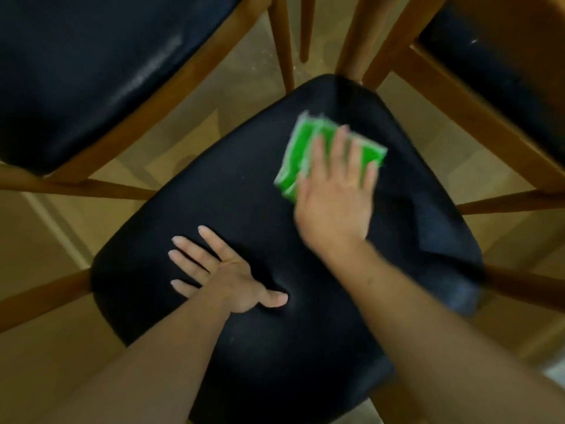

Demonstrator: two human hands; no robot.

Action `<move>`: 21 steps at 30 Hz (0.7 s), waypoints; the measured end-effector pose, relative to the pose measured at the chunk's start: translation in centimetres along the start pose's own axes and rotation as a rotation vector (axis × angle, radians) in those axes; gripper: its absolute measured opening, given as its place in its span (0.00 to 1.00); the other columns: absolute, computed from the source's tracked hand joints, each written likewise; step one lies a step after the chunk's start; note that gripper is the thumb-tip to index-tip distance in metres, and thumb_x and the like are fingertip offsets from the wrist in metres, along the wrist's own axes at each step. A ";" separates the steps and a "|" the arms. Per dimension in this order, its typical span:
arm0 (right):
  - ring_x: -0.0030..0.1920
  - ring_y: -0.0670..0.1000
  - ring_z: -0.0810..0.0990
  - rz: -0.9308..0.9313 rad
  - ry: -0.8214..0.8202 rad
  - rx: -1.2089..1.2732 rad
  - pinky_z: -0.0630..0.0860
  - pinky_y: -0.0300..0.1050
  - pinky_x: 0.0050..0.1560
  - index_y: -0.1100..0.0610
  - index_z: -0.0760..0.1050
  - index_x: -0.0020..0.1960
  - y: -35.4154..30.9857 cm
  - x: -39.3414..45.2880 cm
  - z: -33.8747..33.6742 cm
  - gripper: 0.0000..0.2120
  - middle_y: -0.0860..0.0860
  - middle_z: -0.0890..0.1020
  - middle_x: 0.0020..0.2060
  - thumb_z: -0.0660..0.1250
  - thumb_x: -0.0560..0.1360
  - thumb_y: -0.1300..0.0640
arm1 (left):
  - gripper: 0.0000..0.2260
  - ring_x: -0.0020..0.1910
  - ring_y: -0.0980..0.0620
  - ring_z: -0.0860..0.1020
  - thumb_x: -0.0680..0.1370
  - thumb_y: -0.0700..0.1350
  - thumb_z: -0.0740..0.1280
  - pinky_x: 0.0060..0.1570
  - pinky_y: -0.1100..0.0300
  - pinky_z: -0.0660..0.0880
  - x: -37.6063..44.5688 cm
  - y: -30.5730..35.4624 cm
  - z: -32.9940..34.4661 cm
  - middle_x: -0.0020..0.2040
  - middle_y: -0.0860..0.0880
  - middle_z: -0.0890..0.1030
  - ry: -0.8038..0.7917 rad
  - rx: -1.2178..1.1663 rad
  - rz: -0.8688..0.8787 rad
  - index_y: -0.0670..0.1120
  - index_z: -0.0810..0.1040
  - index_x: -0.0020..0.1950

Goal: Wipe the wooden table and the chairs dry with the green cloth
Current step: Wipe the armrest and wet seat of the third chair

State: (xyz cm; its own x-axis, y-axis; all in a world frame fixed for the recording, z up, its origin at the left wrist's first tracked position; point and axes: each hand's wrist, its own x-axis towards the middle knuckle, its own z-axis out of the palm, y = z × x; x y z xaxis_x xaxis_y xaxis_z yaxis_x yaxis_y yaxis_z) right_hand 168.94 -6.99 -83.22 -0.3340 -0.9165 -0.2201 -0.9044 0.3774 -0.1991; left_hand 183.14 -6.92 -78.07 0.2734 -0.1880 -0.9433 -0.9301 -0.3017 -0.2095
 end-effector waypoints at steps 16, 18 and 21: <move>0.77 0.60 0.48 -0.288 -0.032 -0.096 0.44 0.63 0.72 0.52 0.50 0.78 -5.7 4.7 0.4 0.27 0.55 0.51 0.78 0.49 0.81 0.49 | 0.74 0.54 0.34 0.15 0.54 0.63 0.80 0.61 0.31 0.32 2.0 -0.7 0.9 0.48 0.35 0.10 0.053 0.007 0.021 0.43 0.08 0.46; 0.77 0.57 0.45 -0.536 -0.131 -0.072 0.38 0.61 0.72 0.50 0.47 0.78 -7.6 1.0 1.6 0.28 0.53 0.48 0.78 0.50 0.81 0.47 | 0.74 0.53 0.35 0.14 0.54 0.64 0.79 0.61 0.31 0.31 2.2 -0.9 1.2 0.48 0.35 0.10 0.069 0.008 0.043 0.43 0.10 0.53; 0.78 0.53 0.42 -0.718 -0.246 -0.022 0.36 0.56 0.72 0.47 0.49 0.78 -7.8 -0.6 1.7 0.27 0.49 0.47 0.79 0.51 0.81 0.46 | 0.73 0.52 0.36 0.14 0.54 0.66 0.78 0.62 0.33 0.31 2.3 -1.4 1.7 0.49 0.36 0.10 0.112 -0.011 0.082 0.43 0.15 0.60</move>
State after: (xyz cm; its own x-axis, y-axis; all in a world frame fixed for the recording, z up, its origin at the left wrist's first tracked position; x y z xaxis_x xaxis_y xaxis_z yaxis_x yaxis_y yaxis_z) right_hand 176.64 -9.21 -83.16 0.4053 -0.8791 -0.2508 -0.8833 -0.3058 -0.3553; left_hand 184.63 -5.38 -80.36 0.2231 -0.3156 -0.9223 -0.9478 -0.2912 -0.1296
